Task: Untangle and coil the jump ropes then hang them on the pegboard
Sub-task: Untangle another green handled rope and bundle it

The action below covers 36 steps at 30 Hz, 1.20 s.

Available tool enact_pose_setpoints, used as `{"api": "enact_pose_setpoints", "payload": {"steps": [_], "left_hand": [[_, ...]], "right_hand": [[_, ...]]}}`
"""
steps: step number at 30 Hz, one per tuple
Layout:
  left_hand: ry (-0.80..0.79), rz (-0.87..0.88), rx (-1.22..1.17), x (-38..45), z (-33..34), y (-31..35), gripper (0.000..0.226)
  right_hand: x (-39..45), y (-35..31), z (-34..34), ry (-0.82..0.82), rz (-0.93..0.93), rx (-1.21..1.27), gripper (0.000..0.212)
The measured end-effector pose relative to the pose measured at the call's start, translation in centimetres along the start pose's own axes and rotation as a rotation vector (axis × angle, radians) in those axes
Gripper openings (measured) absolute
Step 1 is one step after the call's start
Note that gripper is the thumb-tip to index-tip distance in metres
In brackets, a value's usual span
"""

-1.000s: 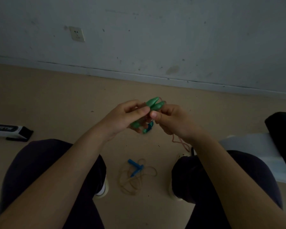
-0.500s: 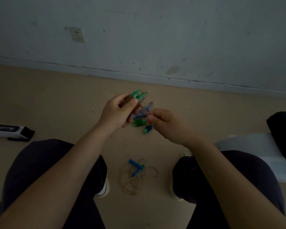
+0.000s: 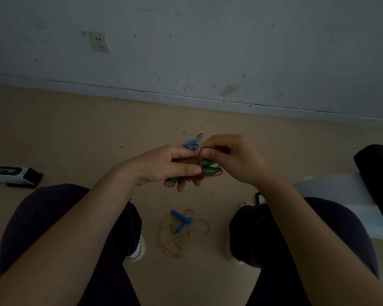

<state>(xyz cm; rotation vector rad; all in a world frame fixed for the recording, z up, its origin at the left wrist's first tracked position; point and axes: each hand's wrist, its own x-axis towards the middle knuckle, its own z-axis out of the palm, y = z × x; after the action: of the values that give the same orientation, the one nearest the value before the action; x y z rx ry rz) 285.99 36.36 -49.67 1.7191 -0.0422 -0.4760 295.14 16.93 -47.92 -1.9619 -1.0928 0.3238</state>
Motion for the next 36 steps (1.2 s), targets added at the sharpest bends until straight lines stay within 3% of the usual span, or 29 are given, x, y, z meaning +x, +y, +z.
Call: {"api": "enact_pose_setpoints", "payload": {"steps": [5, 9, 13, 18, 21, 24, 30, 36], "left_hand": [[0.042, -0.033, 0.040, -0.1, 0.5, 0.0, 0.030], [0.188, 0.030, 0.036, 0.2, 1.0, -0.3, 0.008], [0.218, 0.081, 0.026, 0.2, 1.2, -0.2, 0.006], [0.258, 0.125, 0.009, 0.2, 1.5, -0.3, 0.015], [0.329, 0.175, -0.094, 0.2, 1.7, -0.1, 0.035], [0.419, 0.202, -0.137, 0.4, 1.7, 0.0, 0.037], [0.614, 0.114, -0.190, 1.4, 1.4, -0.5, 0.039], [0.695, 0.174, -0.290, 1.4, 0.8, -0.9, 0.030]], "right_hand": [[0.2, 0.4, -0.2, 0.013, 0.129, 0.140, 0.011], [0.2, 0.2, 0.0, -0.018, 0.197, 0.274, 0.027], [0.0, -0.1, 0.0, -0.060, 0.233, 0.266, 0.029], [0.0, 0.1, -0.3, -0.112, 0.311, 0.320, 0.025], [0.1, -0.1, 0.3, -0.106, 0.337, 0.424, 0.039], [0.1, -0.4, 0.9, -0.116, 0.303, 0.531, 0.054], [0.1, 0.0, 1.5, -0.073, 0.281, 0.482, 0.024], [0.0, 0.2, 2.4, -0.138, 0.360, 0.252, 0.019]]}}
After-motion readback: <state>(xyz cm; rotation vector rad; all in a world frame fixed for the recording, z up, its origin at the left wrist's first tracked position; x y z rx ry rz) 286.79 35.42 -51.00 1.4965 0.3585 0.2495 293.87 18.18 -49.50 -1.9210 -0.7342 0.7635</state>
